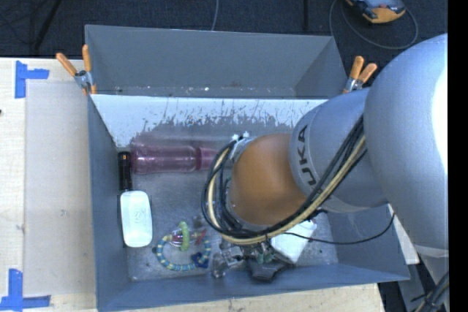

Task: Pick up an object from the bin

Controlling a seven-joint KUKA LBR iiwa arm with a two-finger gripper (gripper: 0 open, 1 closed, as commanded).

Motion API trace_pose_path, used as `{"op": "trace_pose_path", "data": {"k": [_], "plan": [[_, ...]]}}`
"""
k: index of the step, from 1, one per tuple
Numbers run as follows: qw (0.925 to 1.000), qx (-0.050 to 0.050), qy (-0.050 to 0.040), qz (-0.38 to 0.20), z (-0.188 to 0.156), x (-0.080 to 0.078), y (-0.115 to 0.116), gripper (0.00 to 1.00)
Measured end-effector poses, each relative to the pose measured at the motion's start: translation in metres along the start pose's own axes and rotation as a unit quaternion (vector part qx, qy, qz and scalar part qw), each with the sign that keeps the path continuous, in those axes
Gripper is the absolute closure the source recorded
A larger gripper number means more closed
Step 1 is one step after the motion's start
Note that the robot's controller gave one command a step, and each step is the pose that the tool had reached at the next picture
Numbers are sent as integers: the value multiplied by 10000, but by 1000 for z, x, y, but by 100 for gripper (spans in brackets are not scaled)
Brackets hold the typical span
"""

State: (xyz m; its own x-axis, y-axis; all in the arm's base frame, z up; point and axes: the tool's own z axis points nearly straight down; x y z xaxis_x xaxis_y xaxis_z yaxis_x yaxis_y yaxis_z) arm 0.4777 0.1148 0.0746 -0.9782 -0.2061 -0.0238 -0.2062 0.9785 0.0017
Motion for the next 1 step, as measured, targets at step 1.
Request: {"op": "trace_pose_path", "data": {"k": [1], "plan": [[9962, -5, 96, -871, 3, 2, 19, 100]]}}
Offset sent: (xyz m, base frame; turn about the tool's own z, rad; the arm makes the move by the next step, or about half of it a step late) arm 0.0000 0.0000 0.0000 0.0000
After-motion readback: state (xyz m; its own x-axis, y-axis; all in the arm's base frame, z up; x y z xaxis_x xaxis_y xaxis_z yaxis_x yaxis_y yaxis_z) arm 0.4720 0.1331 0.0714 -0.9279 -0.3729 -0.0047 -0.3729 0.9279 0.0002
